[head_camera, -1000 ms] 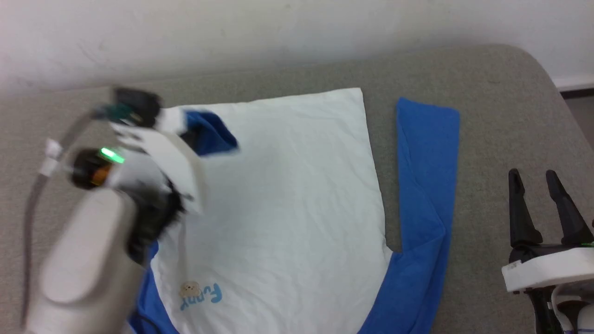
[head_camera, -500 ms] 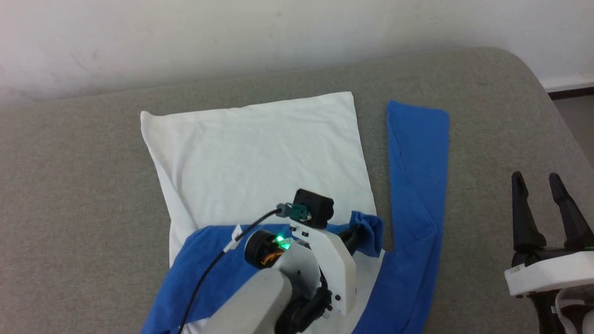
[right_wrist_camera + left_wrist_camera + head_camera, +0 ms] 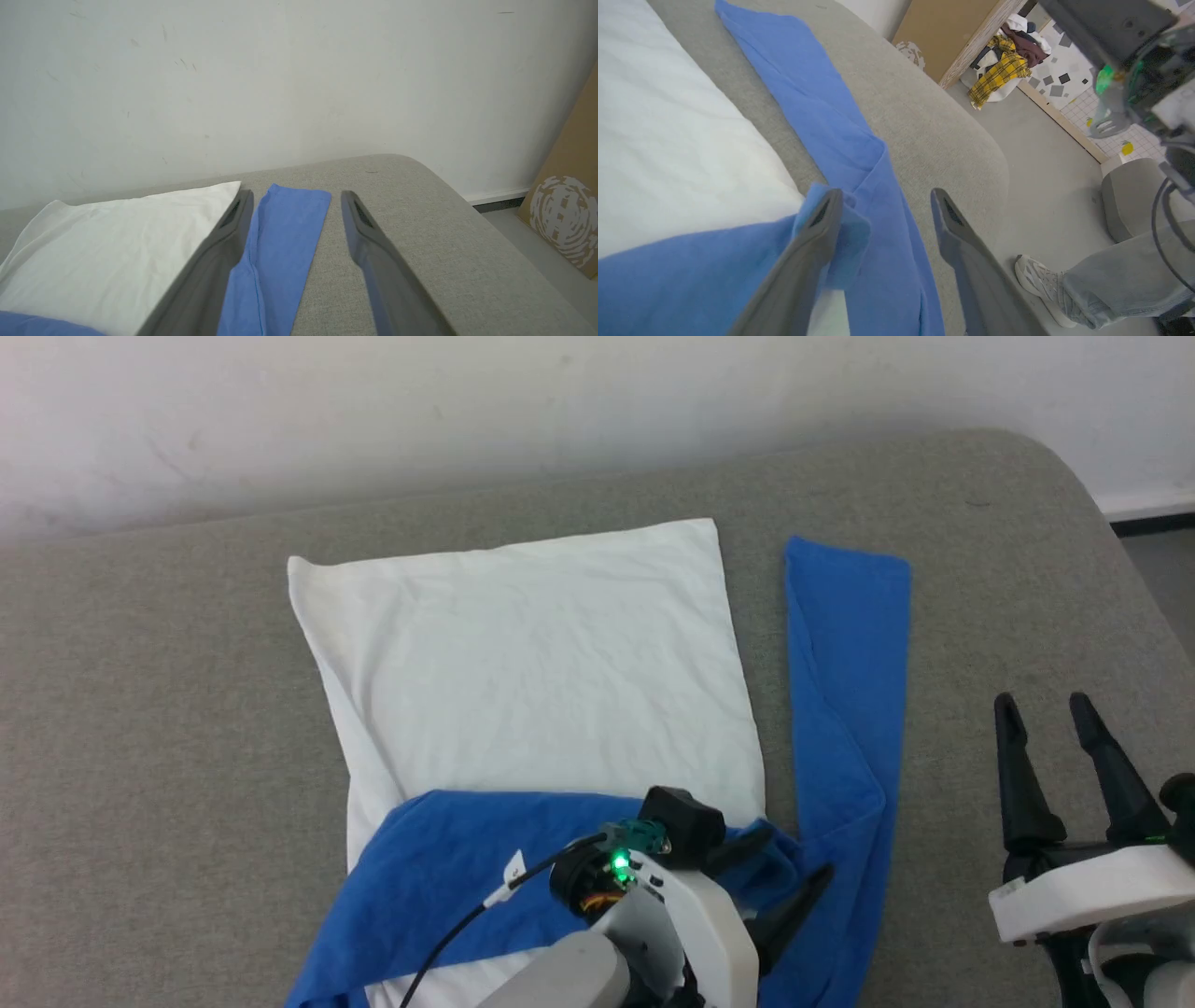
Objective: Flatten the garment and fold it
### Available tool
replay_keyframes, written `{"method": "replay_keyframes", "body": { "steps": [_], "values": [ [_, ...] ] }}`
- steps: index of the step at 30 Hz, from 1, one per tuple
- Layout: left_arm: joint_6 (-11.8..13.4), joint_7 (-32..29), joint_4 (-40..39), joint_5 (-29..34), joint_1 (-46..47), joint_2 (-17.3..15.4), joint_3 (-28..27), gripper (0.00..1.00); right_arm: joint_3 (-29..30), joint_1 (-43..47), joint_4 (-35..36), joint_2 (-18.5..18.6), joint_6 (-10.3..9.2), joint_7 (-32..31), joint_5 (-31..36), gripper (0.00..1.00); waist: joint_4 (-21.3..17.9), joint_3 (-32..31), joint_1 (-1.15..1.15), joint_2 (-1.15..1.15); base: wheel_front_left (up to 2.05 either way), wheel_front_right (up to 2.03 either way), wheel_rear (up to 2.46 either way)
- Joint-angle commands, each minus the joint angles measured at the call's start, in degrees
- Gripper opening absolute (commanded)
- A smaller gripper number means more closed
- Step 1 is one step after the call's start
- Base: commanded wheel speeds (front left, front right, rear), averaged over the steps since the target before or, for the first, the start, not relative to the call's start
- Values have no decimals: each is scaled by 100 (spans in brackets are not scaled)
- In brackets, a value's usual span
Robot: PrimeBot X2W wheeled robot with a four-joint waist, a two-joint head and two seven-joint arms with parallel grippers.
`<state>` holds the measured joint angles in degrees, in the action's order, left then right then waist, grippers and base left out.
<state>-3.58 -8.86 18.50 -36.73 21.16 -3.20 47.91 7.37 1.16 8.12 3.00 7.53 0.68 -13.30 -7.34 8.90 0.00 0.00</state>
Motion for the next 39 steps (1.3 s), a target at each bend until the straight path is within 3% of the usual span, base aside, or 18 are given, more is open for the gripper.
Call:
{"method": "replay_keyframes", "body": {
  "steps": [1, 5, 15, 21, 26, 30, 39],
  "values": [
    [-53, 226, -197, 36, 5, 0, -46, 100, -34, 83, -11, -13, -4, -26, 49, 100, 136, -136, 0, 0, 0, 0, 0],
    [68, 837, -734, 139, -30, -215, -374, 100, -101, 138, -1, -13, -4, -81, 130, 100, 262, -264, 0, 0, 0, 0, 0],
    [1482, 2117, -1010, 538, -431, -990, -1866, 100, -104, 251, 36, -13, -4, -202, 205, 100, 483, -473, 0, 0, 0, 0, 0],
    [2031, 2326, -1003, 820, -860, -1543, -2524, 100, -30, 268, -75, -13, -4, -293, 267, 100, 614, -465, 0, 0, 0, 0, 0],
    [2088, 2372, -1122, 952, -1249, -1974, -2914, 100, 180, 71, -420, -12, -4, -415, 286, 100, 746, -336, 0, 0, 0, 0, 0],
    [2030, 2381, -1351, 913, -1450, -2079, -3149, 100, 385, -268, -843, 107, -4, -570, 242, 100, 813, -203, 0, 0, 0, 0, 0],
    [1674, 2385, -2123, 1039, -1589, -1869, -3554, 100, 1088, -2289, -3225, 978, -4, -1221, -387, 100, 1207, 453, 0, 0, 0, 0, 0]
  ]
}}
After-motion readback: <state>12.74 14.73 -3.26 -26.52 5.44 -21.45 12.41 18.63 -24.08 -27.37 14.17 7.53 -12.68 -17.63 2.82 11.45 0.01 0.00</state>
